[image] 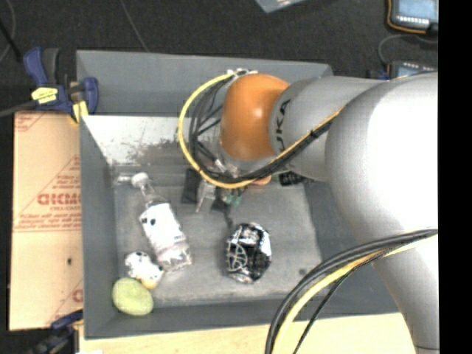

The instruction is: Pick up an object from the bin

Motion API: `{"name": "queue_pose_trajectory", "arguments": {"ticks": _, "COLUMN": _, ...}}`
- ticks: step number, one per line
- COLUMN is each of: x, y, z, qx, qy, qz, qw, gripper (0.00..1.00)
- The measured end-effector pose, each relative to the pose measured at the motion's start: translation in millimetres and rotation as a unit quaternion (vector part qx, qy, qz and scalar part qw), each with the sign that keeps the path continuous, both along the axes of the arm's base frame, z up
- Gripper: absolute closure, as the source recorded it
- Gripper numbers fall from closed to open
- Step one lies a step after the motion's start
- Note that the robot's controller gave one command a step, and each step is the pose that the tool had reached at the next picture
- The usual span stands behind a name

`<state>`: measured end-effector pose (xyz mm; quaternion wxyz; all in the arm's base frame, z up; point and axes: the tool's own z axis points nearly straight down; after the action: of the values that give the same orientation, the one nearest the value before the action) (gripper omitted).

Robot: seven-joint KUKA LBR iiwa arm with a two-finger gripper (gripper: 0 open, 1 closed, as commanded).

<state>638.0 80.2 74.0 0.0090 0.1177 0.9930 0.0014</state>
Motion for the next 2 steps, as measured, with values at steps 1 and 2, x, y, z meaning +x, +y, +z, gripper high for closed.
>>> {"name": "queue_pose_trajectory", "arguments": {"ticks": 1, "x": 0.0, "y": 0, "z": 0, "qx": 0.0, "qy": 0.0, "qz": 0.0, "qw": 1.0, "gripper": 1.0}}
{"name": "queue_pose_trajectory", "arguments": {"ticks": 2, "x": -24.5, "y": 0, "z": -2, "qx": 0.002, "qy": -0.0025, "qz": -0.054, "qw": 0.9986, "gripper": 1.0}}
